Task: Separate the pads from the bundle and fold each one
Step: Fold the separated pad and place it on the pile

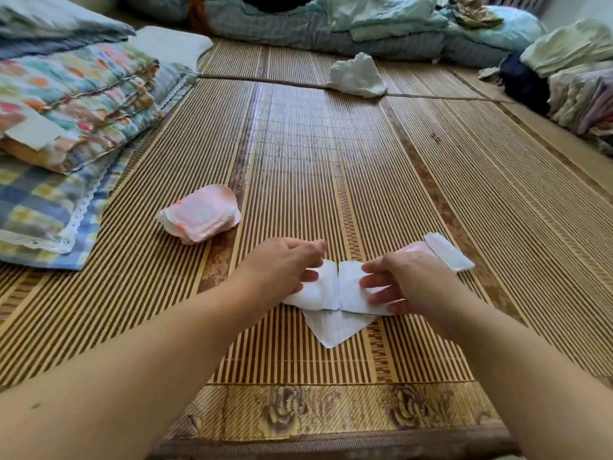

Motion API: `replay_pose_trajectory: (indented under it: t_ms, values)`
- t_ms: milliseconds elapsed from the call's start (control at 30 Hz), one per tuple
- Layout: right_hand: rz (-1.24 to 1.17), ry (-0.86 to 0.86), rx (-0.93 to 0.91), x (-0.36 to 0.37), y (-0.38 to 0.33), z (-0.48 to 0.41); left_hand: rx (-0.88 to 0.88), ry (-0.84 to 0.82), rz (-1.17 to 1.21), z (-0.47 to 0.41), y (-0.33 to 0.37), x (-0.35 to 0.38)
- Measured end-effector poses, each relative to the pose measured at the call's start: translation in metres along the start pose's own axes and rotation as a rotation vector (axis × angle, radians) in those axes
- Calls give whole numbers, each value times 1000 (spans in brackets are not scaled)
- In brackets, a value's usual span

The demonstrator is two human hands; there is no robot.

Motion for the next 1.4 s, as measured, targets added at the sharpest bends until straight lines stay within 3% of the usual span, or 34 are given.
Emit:
replay_pose_trajectory:
  t_ms: [100,200,267,333,400,667,833,967,1167,1400]
  values:
    - [141,94,-92,-16,-11,6,166,25,-336,6,24,-4]
    - [369,293,-119,-47,-17,18,252,165,-562,13,39,-21]
    - [513,329,-45,-59,-10,19,120,264,-769,11,28,-38]
    - [592,259,79,-57,5,16,-77,245,-907,5,6,-46]
    - [621,218,133,-50,15,13,-176,195,-927,0,-8,-44]
    - [678,263,95,-42,12,11,-158,150,-926,-5,-7,-31]
    - [735,305,69,-40,6,10,-87,181,-822,-6,-5,-34]
    - [635,278,68,-42,8,8,-53,162,-532,-8,-2,-40]
    - [231,299,-60,-53,-3,17,-87,137,124,-4,-15,-46]
    - [-141,235,-147,-42,-13,20,-3,130,217,-1,-1,-39]
Point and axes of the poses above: each hand's wrist, its own z-axis away from the middle knuckle, its own x-axis out of the palm, y = z × x, the point moved 10 cm from there along -z, towards the middle knuckle, and after that the axes turned 11 degrees about -y, right-handed, at the moved point
